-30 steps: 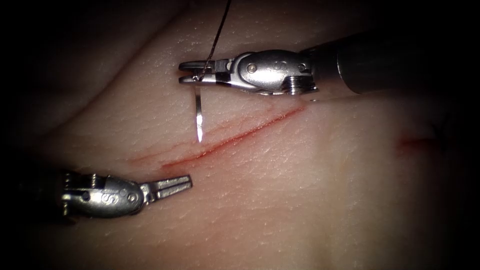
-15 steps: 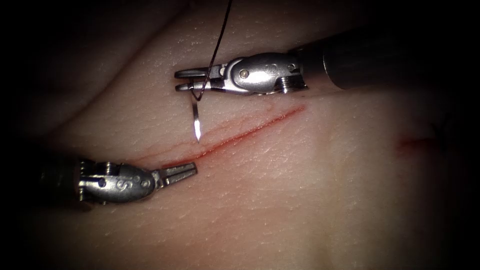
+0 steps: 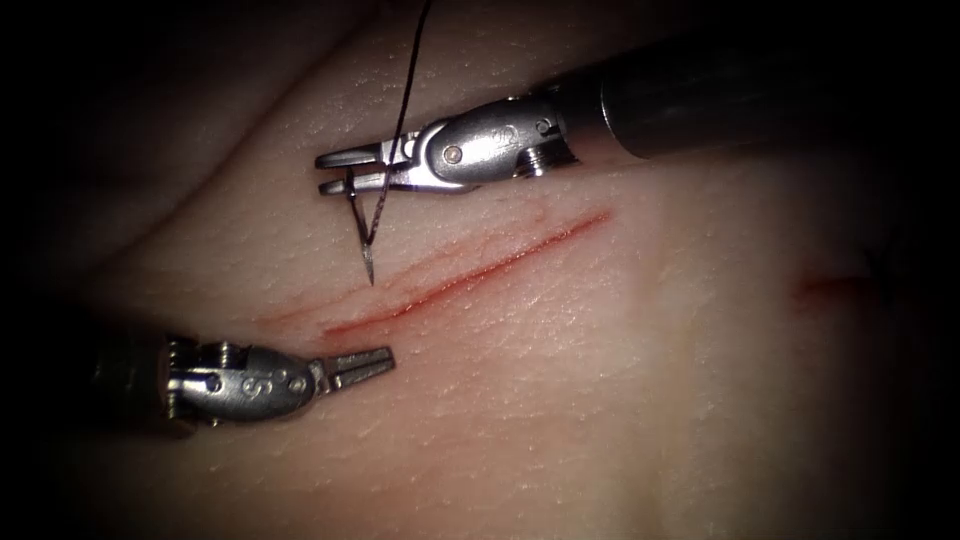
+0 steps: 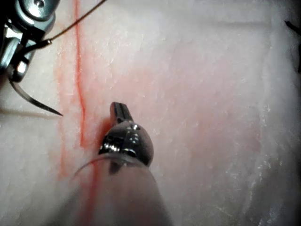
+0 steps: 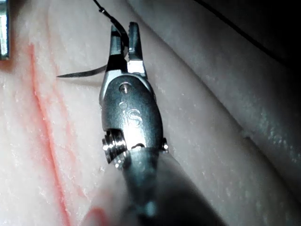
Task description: Wound Closure
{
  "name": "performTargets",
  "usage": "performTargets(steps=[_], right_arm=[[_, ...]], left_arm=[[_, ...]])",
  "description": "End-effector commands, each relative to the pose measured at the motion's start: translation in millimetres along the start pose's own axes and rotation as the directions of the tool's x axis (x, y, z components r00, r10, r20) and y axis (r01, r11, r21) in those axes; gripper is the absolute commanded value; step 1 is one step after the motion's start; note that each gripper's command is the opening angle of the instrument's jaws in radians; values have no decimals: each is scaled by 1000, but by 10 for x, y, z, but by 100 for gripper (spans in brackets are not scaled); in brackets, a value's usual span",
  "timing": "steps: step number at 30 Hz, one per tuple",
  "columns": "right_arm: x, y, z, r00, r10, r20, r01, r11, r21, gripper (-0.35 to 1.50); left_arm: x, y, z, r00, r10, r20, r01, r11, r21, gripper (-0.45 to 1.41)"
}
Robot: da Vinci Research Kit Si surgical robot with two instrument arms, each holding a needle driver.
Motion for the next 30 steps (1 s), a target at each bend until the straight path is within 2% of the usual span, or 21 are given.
performTargets(steps=[1, 15, 23, 30], right_arm=[[-7, -2, 8, 1000, -15, 2, 15, 1000, 2, -35], [-14, -2, -2, 997, -57, 45, 57, 998, 4, -35], [-16, -10, 0, 997, -64, 49, 63, 998, 19, -35], [-23, -21, 3, 991, -102, 88, 98, 994, 57, -35]], left_arm=[[-5, 6, 7, 1000, 0, 0, 0, 1000, -1, -45], [-10, 11, 10, 1000, -10, 10, 10, 1000, -20, -45], [-10, 11, 9, 1000, -9, 11, 9, 1000, -25, -45], [-11, 11, 8, 1000, -8, 10, 8, 1000, -26, -45]])
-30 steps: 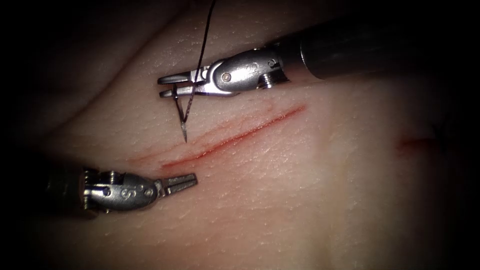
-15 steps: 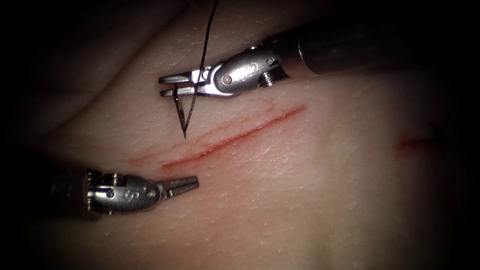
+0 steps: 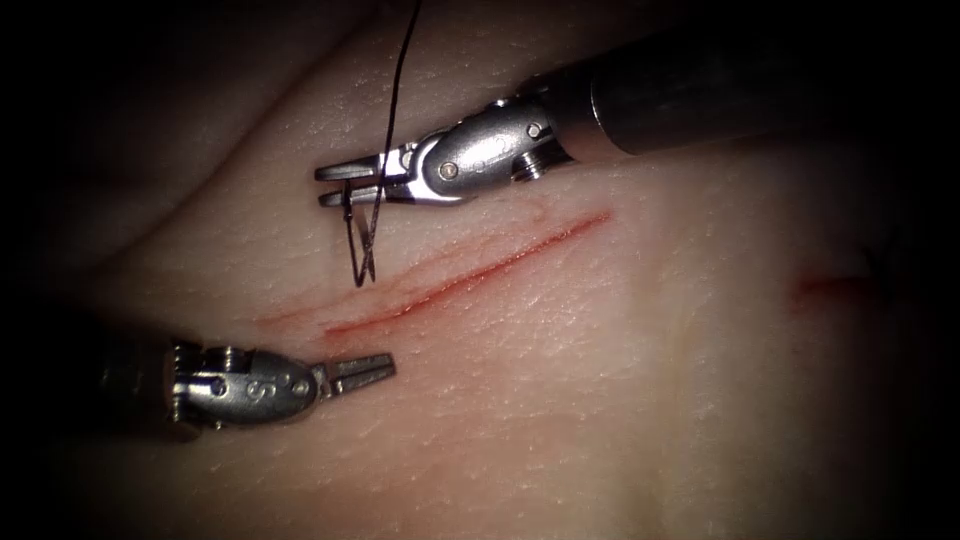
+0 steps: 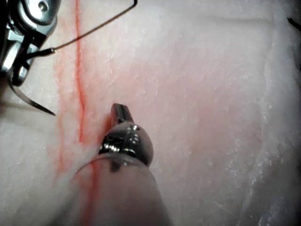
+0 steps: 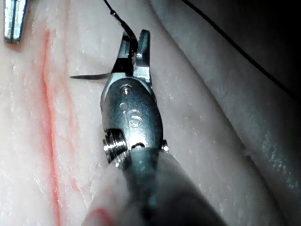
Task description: Wound Closure
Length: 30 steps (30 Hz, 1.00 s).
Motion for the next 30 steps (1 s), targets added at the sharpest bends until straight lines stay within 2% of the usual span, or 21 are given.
performTargets(steps=[1, 17, 30], right_arm=[[-6, -5, 8, 1000, -2, 1, 2, 1000, 8, -35], [12, -27, 7, 998, -61, -5, 61, 998, 26, -35], [16, -57, 12, 974, -225, -17, 226, 973, 43, -35]], left_arm=[[-4, 7, 6, 1000, -1, 0, 1, 1000, -3, -45], [-6, 4, 7, 1000, -5, -2, 5, 1000, -7, -45], [-10, 5, 1, 1000, -8, -4, 8, 1000, -12, -45]])
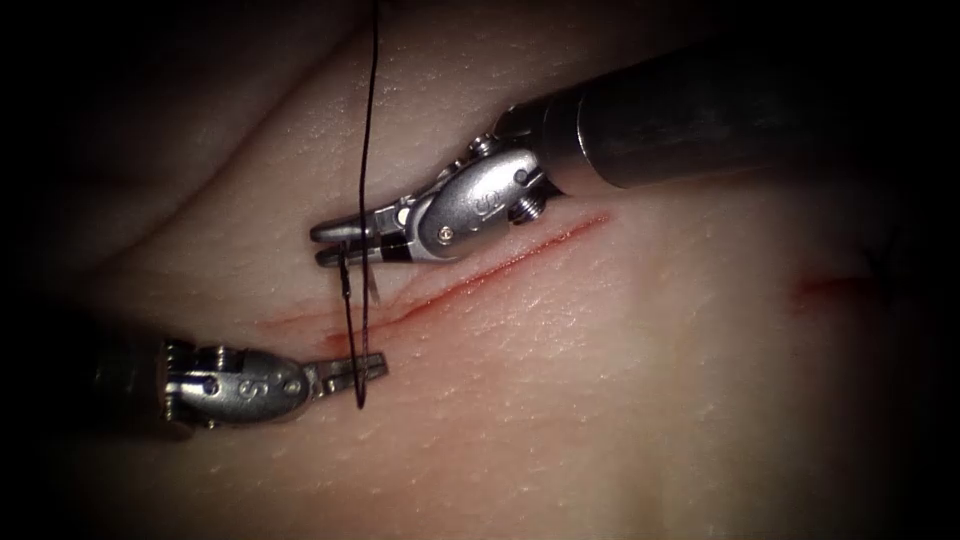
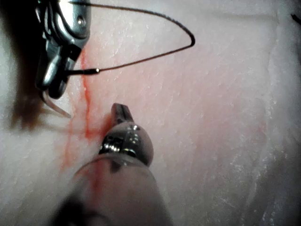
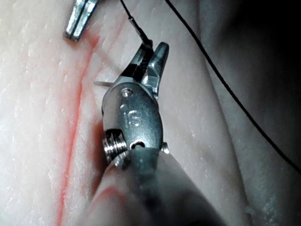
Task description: Wound Closure
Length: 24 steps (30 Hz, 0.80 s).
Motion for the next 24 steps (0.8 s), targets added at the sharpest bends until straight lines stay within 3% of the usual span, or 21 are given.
performTargets(steps=[1, 16, 24], right_arm=[[-2, -5, 5, 1000, -23, 8, 23, 1000, 5, -35], [-4, -51, -7, 988, -145, 51, 142, 988, 58, -35], [-14, -63, -9, 995, -92, 34, 91, 995, 40, -35]], left_arm=[[-4, 7, 6, 1000, -1, 0, 1, 1000, -4, -45], [-14, 0, -9, 1000, -10, -7, 10, 1000, -25, -45], [-17, -2, -13, 1000, -13, -1, 13, 1000, -23, -45]])
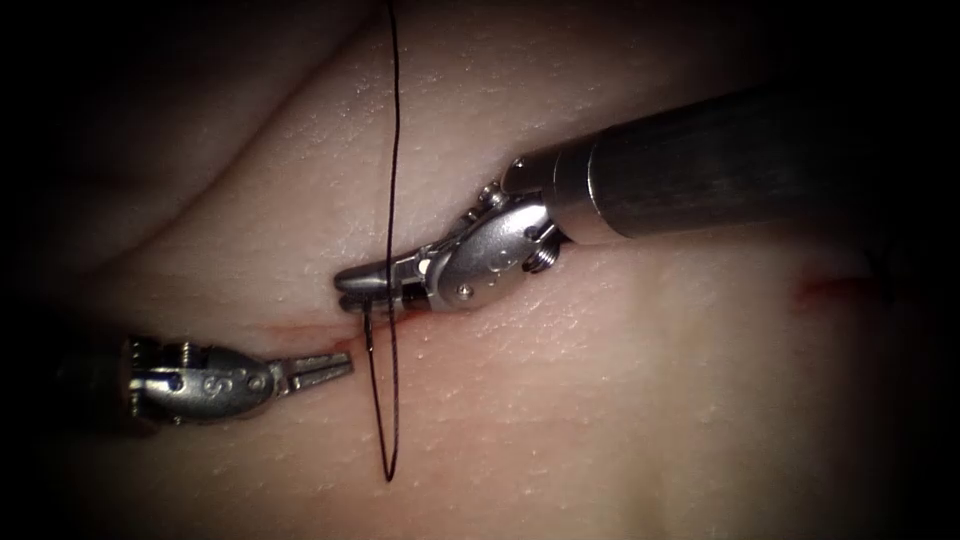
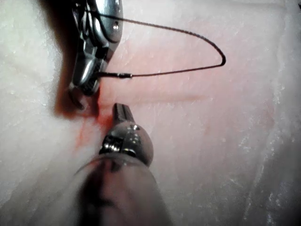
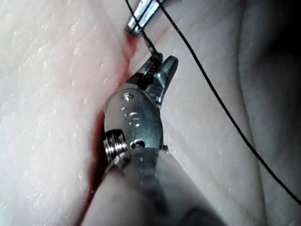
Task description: Wound Closure
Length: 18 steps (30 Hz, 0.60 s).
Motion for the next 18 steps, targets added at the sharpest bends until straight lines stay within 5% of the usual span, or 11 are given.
performTargets(steps=[1, 18], right_arm=[[-5, -7, 9, 1000, 11, 0, -11, 1000, -3, -35], [-14, -39, 11, 996, 87, -14, -86, 996, 8, -35]], left_arm=[[-4, 7, 7, 1000, -1, 1, 1, 1000, -2, -45], [-1, 8, 12, 1000, -3, 5, 3, 1000, 2, -45]])
